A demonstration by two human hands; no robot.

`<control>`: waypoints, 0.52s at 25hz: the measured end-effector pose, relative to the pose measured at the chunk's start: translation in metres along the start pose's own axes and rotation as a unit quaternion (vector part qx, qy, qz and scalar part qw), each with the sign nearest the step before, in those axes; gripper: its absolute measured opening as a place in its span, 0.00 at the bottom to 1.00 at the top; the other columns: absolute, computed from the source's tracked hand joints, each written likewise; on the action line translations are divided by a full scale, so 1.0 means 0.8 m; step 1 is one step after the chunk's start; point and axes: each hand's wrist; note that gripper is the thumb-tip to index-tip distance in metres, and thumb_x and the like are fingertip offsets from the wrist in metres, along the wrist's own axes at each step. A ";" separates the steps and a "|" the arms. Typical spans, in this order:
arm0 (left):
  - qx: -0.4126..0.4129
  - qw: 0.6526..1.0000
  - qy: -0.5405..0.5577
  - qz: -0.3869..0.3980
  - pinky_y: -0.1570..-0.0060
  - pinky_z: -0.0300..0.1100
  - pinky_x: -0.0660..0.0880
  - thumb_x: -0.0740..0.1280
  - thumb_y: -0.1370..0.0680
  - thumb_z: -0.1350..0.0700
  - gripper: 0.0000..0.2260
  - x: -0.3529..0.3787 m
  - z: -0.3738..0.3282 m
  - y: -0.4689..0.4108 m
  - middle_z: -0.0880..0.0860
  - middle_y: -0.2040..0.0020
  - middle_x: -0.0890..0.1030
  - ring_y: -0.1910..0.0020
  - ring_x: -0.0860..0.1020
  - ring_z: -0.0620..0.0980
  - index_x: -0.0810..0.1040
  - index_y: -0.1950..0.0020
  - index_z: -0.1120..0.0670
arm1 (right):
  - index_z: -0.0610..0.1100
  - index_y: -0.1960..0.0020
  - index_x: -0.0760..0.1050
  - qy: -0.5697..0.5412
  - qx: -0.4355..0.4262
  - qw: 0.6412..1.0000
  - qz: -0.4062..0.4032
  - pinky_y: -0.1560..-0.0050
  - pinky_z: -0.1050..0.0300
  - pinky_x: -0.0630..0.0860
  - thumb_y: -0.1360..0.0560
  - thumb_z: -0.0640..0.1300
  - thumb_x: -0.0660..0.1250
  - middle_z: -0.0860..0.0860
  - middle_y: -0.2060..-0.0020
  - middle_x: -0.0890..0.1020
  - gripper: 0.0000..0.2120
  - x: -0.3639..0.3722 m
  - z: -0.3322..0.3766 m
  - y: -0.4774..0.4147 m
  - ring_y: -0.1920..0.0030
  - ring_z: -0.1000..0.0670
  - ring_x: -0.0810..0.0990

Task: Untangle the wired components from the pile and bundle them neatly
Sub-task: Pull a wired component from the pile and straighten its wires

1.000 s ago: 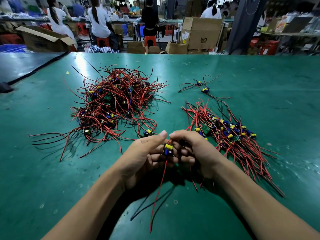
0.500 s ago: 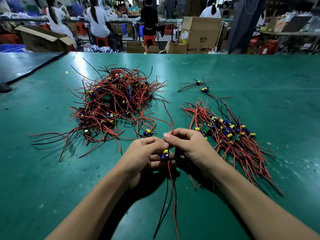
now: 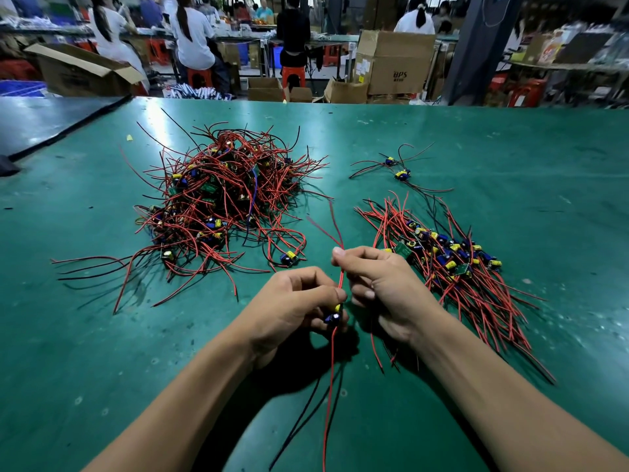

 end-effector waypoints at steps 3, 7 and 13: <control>0.002 1.000 0.006 0.007 0.68 0.37 0.72 0.68 0.25 0.66 0.06 0.001 0.001 0.000 0.56 0.68 0.78 0.69 0.78 0.51 0.74 0.60 0.60 | 0.41 0.60 0.74 -0.019 -0.005 1.000 -0.020 0.81 0.66 0.54 0.33 0.47 0.74 0.52 0.75 0.70 0.12 0.000 -0.001 -0.003 0.83 0.58 0.59; 0.037 0.998 -0.018 -0.037 0.64 0.40 0.77 0.68 0.23 0.64 0.03 0.007 0.010 -0.003 0.59 0.63 0.82 0.66 0.80 0.50 0.79 0.55 0.64 | 0.40 0.59 0.75 -0.018 -0.002 0.999 -0.029 0.79 0.66 0.53 0.32 0.50 0.74 0.53 0.76 0.64 0.14 0.002 -0.003 -0.002 0.83 0.58 0.58; 0.064 0.995 0.025 -0.069 0.66 0.43 0.76 0.67 0.22 0.61 0.06 0.007 0.014 -0.006 0.58 0.68 0.80 0.70 0.79 0.55 0.82 0.55 0.61 | 0.47 0.63 0.78 0.040 0.023 0.999 0.017 0.68 0.53 0.50 0.28 0.49 0.74 0.48 0.74 0.65 0.09 0.002 -0.001 0.004 0.78 0.52 0.60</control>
Point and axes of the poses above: each hand's wrist, its own y-axis away from the middle knuckle, its own x-axis out of the palm, z = x × y
